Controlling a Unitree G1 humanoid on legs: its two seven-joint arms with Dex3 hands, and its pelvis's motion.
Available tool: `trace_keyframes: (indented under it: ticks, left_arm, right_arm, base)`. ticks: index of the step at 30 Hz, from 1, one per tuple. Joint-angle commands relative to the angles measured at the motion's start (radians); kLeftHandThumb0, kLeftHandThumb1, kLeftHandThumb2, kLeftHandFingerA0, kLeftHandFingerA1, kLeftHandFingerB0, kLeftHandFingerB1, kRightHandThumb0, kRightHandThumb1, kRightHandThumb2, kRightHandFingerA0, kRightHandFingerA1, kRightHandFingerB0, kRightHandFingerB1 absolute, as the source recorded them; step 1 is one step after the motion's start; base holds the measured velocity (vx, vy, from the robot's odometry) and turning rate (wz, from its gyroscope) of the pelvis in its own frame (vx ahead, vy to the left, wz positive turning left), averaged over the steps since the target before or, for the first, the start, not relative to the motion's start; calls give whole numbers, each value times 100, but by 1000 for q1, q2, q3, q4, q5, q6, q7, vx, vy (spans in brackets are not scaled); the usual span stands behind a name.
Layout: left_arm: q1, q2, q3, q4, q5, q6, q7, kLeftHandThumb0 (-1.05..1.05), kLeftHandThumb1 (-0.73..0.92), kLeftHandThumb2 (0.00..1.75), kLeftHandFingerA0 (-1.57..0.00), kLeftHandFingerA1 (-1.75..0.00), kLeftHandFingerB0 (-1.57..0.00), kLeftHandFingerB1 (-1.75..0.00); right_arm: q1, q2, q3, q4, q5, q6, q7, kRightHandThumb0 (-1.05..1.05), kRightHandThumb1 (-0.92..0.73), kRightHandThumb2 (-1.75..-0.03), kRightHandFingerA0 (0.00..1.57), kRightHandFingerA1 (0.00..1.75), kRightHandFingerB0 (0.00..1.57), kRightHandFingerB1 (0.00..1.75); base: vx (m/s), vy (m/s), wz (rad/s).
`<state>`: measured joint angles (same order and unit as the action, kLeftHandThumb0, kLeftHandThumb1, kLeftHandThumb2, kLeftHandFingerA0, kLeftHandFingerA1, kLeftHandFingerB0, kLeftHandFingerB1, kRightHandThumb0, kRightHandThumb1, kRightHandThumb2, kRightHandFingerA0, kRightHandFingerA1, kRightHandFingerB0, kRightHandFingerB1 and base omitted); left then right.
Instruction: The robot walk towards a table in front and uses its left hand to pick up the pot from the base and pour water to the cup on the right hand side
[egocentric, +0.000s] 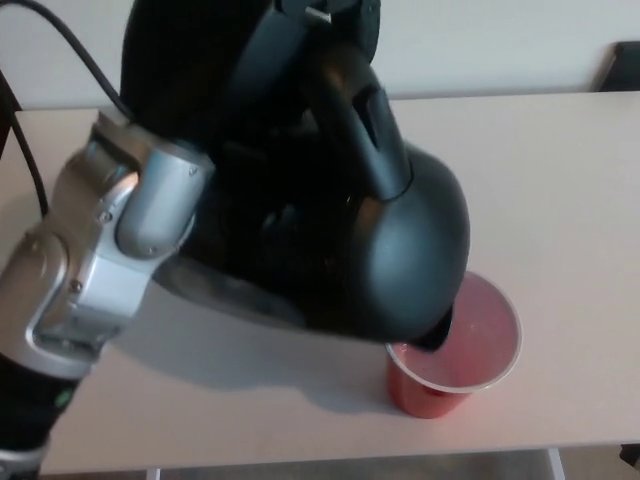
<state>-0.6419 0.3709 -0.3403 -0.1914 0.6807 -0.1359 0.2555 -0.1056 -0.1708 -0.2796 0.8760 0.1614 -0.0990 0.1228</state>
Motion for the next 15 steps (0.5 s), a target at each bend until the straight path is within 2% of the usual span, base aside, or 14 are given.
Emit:
trace_keyframes:
  ticks: [1,4,5,6,7,8,10,11,13,14,15]
  left_arm:
    - [-130,45,7,15,201,-146,154,-22,52,65,-107,-175,-78,-172]
    - [-154,41,6,27,211,-151,156,-20,51,63,-104,-175,-76,-171]
    - [-162,39,6,32,217,-152,158,-20,51,63,-103,-175,-75,-173]
    - [-167,36,7,36,221,-154,159,-20,51,63,-103,-175,-75,-173]
    - [-172,33,9,38,224,-154,156,-21,52,61,-104,-175,-76,-171]
    - [-175,28,9,40,228,-154,157,-21,51,63,-102,-175,-74,-172]
    - [-179,17,11,43,235,-153,158,-22,51,65,-100,-175,-78,-166]
    - [-177,12,11,43,242,-152,160,-20,52,63,-102,-175,-73,-172]
    - [-173,7,13,44,249,-159,161,-20,52,63,-101,-175,-73,-173]
    - [-172,4,12,48,255,-163,168,-19,53,63,-102,-175,-73,-172]
    - [-171,3,14,49,257,-165,168,-19,53,63,-102,-175,-73,-172]
  right_arm:
    - [-24,-28,-3,-4,-6,-21,-8,-44,-51,-74,26,49,29,51]
    - [-26,-30,1,-6,-12,-22,-11,-44,-52,-75,26,49,29,51]
    - [-27,-31,1,-6,-10,-21,-9,-38,-62,-57,28,41,33,45]
    - [-29,-31,1,-5,-10,-21,-8,-38,-62,-57,28,41,33,45]
    - [-31,-31,2,-7,-11,-19,-9,-38,-61,-57,28,41,33,45]
    - [-31,-31,3,-7,-13,-23,-10,-44,-51,-75,26,50,30,52]
    - [-34,-30,4,-5,-13,-26,-10,-44,-51,-75,26,50,30,52]
    - [-31,-31,4,-11,-11,-26,-6,-43,-50,-75,26,49,30,52]
    - [-30,-30,3,-15,-8,-25,-2,-43,-50,-75,26,50,30,53]
    - [-30,-30,2,-14,-8,-26,-2,-38,-61,-57,27,41,35,47]
    - [-30,-30,2,-14,-8,-26,-2,-38,-61,-57,27,41,35,47]
  base:
    - [0,0,0]
    - [0,0,0]
    - [0,0,0]
    - [0,0,0]
    - [0,0,0]
    - [0,0,0]
    - [0,0,0]
    - [0,0,0]
    - [0,0,0]
    - [0,0,0]
    - [0,0,0]
